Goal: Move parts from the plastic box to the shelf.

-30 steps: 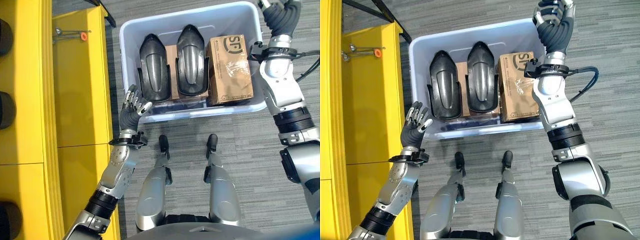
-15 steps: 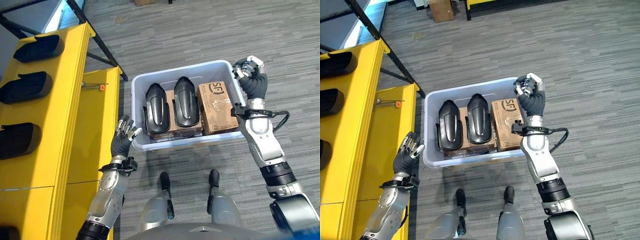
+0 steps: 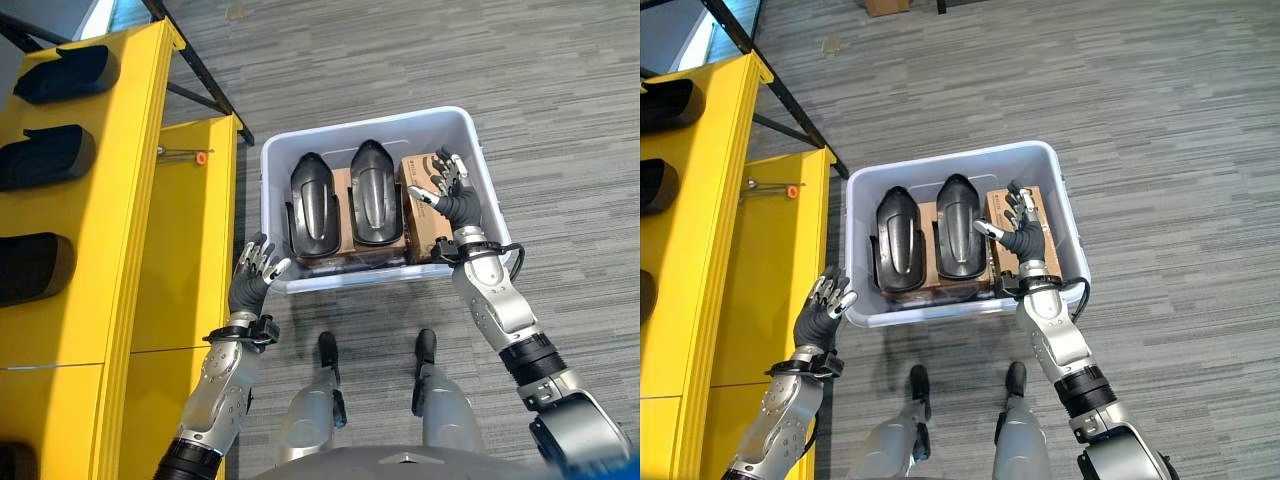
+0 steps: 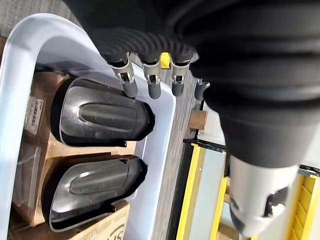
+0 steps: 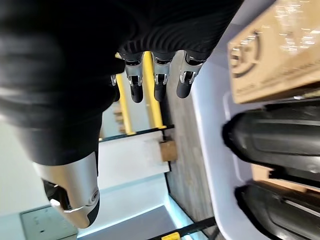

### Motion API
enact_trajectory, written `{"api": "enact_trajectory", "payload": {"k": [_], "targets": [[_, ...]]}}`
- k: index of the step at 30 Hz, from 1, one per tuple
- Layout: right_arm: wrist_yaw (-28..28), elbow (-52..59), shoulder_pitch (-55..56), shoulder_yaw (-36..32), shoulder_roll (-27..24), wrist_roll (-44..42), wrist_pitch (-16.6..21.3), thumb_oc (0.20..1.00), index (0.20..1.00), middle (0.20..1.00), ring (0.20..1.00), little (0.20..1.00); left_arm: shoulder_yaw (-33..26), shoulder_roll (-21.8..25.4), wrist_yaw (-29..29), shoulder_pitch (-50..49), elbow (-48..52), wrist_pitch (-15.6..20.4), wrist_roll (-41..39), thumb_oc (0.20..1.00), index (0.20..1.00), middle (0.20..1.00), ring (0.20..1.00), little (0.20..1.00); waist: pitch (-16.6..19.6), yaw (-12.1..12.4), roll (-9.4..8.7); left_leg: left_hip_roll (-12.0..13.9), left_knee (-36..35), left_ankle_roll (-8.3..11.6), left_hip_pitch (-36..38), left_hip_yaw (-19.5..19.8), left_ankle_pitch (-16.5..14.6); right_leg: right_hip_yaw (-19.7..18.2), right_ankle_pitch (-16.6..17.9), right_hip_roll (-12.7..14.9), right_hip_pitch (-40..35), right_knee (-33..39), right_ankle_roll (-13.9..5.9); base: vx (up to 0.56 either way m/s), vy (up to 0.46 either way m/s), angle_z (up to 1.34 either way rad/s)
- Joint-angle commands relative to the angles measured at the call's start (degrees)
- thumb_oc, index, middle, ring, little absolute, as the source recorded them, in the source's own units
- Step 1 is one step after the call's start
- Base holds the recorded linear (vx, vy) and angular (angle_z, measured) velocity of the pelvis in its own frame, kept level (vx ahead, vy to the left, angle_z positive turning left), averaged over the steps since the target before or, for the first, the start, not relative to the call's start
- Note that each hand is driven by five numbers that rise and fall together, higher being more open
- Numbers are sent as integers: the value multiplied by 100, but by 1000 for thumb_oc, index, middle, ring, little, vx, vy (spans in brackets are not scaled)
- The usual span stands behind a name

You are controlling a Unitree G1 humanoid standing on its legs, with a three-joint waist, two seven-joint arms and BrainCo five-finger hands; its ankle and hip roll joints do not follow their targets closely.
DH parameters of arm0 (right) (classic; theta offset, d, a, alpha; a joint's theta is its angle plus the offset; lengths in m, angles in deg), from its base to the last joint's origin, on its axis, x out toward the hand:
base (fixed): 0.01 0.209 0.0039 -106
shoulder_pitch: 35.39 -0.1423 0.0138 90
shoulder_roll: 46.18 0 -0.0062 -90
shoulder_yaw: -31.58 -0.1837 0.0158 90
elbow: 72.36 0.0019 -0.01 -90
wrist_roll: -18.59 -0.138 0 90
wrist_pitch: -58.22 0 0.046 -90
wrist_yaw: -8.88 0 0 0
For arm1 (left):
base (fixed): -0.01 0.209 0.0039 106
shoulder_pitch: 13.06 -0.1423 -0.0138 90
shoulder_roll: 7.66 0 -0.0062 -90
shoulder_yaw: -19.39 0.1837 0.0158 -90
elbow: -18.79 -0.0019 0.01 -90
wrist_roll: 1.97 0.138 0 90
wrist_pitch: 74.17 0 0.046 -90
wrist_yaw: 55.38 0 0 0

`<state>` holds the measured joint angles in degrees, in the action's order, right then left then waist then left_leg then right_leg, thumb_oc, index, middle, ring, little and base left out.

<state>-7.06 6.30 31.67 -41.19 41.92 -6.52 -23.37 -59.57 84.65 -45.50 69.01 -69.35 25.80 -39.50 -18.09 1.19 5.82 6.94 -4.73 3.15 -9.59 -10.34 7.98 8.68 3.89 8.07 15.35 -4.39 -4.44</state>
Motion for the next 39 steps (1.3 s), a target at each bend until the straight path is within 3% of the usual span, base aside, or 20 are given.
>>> {"api": "enact_trajectory", "payload": {"k": [1,17,29,39], "targets": [[13,27,-579,3,115,30,180,1000,1000,1000,1000,1000,33,211,26,214,235,291,96,1000,1000,1000,1000,1000,-444,153,-144,330,309,237,48,315,-185,70,-230,481,81,-492,-446,-32,30,4],[-576,-1600,-2145,-42,-89,389,50,1000,1000,1000,1000,1000,406,167,264,534,278,462,145,1000,1000,1000,1000,1000,-1170,326,13,180,265,220,-740,280,-48,-10,89,633,967,-458,-504,-26,18,2],[-1097,-2966,-3295,-167,-491,603,46,1000,1000,1000,1000,1000,751,50,528,988,267,651,179,1000,1000,1000,1000,1000,-1170,301,96,105,338,189,-1656,152,-92,-206,205,649,2031,-459,-532,20,21,-2],[-1177,-4135,-3733,-146,-593,466,6,1000,1000,1000,1000,1000,910,50,601,1255,263,717,165,1000,1000,1000,1000,1000,-1170,315,127,111,322,198,-1840,123,-114,-247,205,611,2275,-463,-542,6,2,-2]]}}
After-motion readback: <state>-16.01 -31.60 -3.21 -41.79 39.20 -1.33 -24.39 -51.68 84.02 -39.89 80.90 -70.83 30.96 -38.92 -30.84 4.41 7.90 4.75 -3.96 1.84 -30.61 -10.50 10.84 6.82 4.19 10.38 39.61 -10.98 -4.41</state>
